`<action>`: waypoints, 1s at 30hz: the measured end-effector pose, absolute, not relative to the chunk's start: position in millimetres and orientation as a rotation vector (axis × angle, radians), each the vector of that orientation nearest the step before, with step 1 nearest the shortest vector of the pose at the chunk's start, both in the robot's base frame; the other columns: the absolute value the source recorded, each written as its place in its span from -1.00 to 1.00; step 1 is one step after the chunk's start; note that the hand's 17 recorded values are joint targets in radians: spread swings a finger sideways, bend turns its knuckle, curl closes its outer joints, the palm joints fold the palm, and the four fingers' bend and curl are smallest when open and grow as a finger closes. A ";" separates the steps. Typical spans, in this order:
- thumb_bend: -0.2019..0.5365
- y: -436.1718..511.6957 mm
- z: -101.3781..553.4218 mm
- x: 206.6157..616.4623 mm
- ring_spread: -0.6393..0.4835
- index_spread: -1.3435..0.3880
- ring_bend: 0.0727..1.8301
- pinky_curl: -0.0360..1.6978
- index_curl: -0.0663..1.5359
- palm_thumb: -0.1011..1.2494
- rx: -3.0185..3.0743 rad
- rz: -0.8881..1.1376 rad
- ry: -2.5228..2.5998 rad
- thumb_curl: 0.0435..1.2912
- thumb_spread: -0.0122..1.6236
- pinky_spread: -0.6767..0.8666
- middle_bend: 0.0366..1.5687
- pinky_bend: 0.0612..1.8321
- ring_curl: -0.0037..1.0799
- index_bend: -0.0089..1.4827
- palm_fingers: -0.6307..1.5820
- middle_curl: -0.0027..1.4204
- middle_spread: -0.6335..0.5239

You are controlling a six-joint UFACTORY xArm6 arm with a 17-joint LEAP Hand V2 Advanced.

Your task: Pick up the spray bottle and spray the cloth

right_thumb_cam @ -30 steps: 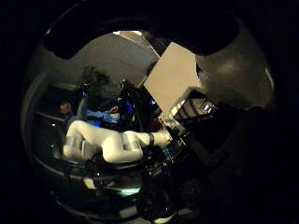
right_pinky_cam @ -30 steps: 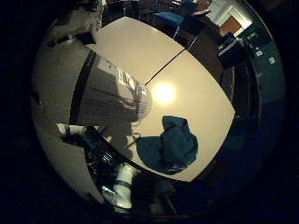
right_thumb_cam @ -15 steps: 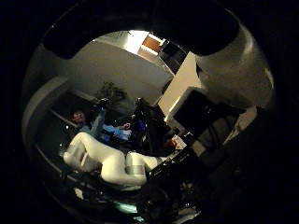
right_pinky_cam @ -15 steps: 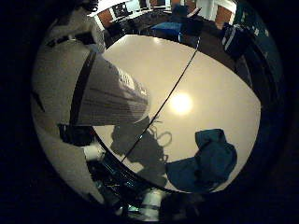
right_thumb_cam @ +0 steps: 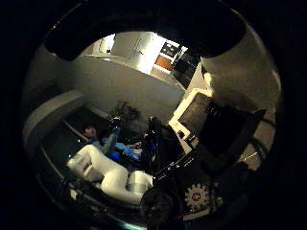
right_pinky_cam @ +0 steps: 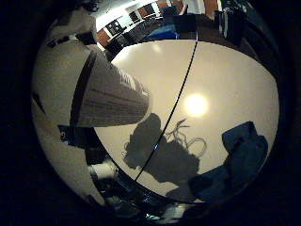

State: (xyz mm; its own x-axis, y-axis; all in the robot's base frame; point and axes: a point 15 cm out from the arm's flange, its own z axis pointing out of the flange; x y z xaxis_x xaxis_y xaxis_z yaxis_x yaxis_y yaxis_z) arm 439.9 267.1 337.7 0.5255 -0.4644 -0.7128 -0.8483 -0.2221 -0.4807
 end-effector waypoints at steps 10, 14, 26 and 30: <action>-0.51 268.5 301.2 431.4 -0.17 0.32 0.57 -0.10 0.03 0.64 -1.856 0.587 1.086 0.34 -0.17 -0.37 0.71 0.50 0.19 0.52 0.64 -0.04 -0.05; -0.51 266.0 287.0 433.9 -0.17 0.32 0.57 -0.10 0.03 0.64 -1.855 0.607 1.107 0.34 -0.17 -0.37 0.71 0.50 0.19 0.52 0.64 -0.04 -0.05; -0.51 267.4 257.4 434.5 -0.17 0.32 0.56 -0.10 0.03 0.62 -1.861 0.660 1.145 0.33 -0.16 -0.38 0.70 0.49 0.19 0.51 0.63 -0.04 -0.05; -0.53 268.4 248.5 435.4 -0.17 0.32 0.55 -0.11 0.03 0.59 -1.846 0.684 1.164 0.31 -0.15 -0.39 0.69 0.48 0.18 0.48 0.63 -0.05 -0.04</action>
